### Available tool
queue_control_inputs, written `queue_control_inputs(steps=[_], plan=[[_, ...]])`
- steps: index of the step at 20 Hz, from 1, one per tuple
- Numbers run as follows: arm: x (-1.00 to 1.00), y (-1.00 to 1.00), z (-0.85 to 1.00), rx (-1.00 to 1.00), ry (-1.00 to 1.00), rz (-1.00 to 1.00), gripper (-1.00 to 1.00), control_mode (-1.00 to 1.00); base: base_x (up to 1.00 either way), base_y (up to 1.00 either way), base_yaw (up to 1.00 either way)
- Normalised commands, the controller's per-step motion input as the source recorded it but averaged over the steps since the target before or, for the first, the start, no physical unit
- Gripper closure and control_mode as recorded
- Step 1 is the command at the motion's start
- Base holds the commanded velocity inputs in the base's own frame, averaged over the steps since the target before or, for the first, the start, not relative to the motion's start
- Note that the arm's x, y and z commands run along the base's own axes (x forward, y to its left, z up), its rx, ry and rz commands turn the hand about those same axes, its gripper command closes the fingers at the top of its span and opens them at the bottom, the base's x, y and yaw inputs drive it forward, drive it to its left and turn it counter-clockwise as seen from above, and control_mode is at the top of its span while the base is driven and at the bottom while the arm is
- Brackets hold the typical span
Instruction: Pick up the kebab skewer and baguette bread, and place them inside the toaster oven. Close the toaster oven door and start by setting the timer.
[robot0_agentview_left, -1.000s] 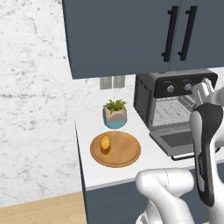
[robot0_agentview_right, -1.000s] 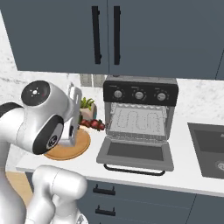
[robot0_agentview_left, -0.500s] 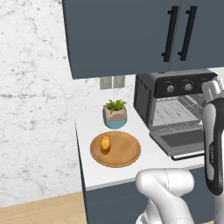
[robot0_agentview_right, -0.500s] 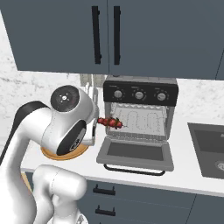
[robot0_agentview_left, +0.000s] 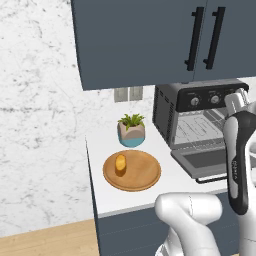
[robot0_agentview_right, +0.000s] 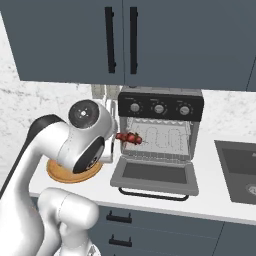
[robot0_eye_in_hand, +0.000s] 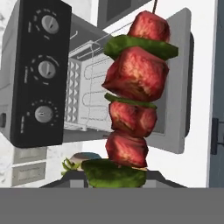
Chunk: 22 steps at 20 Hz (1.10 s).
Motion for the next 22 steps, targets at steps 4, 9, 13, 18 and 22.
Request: queue_control_inputs(steps=[4, 9, 13, 18, 22], plan=[[0.26, -0.33, -0.22, 0.03, -0.04, 0.00, 1.00, -1.00, 0.00, 0.00, 0.00], [0.29, -0.47, -0.29, 0.04, -0.02, 0.00, 1.00, -1.00, 0.00, 0.00, 0.00], [0.51, -0.35, -0.25, 0.04, 0.00, 0.01, 1.00, -1.00, 0.00, 0.00, 0.00], [0.60, -0.14, -0.16, 0.02, 0.00, 0.01, 1.00, -1.00, 0.00, 0.00, 0.00], [0.54, 0.00, -0.28, 0.00, 0.00, 0.04, 1.00, -1.00, 0.00, 0.00, 0.00]])
